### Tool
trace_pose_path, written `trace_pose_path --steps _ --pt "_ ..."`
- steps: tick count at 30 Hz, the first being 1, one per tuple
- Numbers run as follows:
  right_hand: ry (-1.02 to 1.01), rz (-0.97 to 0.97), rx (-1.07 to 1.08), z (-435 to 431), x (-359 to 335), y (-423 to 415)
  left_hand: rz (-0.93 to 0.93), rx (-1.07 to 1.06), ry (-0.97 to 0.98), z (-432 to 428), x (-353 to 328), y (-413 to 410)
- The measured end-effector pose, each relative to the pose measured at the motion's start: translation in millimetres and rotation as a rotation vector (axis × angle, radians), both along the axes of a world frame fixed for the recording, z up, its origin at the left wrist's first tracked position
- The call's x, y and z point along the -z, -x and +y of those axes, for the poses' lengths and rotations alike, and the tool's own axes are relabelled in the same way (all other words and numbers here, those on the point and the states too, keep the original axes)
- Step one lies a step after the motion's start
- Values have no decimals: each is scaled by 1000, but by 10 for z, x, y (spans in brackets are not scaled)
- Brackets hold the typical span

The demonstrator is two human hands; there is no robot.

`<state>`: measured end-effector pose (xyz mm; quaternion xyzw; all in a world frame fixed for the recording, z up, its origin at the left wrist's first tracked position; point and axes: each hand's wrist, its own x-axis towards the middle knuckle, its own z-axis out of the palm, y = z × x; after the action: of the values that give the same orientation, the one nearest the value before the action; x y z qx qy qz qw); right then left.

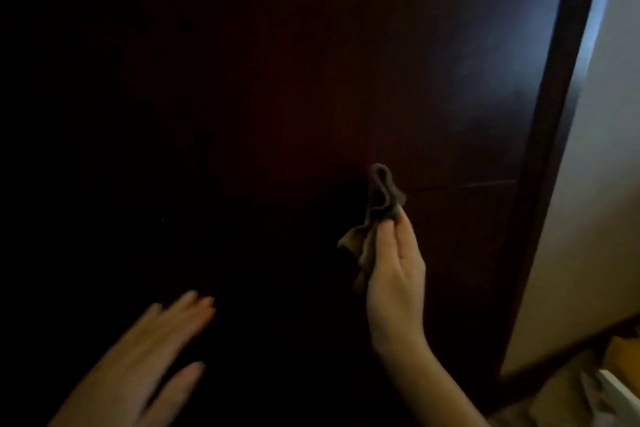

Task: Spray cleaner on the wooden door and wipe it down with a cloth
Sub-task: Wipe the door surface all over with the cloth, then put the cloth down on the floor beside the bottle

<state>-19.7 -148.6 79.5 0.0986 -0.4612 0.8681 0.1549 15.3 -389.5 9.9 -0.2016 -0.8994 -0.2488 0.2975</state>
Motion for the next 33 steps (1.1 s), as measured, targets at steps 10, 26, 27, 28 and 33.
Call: trace_pose_path --steps 10,26,27,28,33 --pt "532 -662 -394 965 962 -680 -1275 137 -1194 2013 167 -170" --pt "-548 -1108 -248 2815 2360 -988 -1906 -130 -1648 3323 1778 -389" --pt "-584 -1082 -232 2863 2385 -923 -1893 -93 -1650 3391 1785 -346" --pt "-627 -1052 -209 2895 2408 -837 -1847 -90 -1670 3434 1826 -285" --pt "-943 -875 -195 2929 2564 -401 -1637 -156 -1428 3622 2094 27"
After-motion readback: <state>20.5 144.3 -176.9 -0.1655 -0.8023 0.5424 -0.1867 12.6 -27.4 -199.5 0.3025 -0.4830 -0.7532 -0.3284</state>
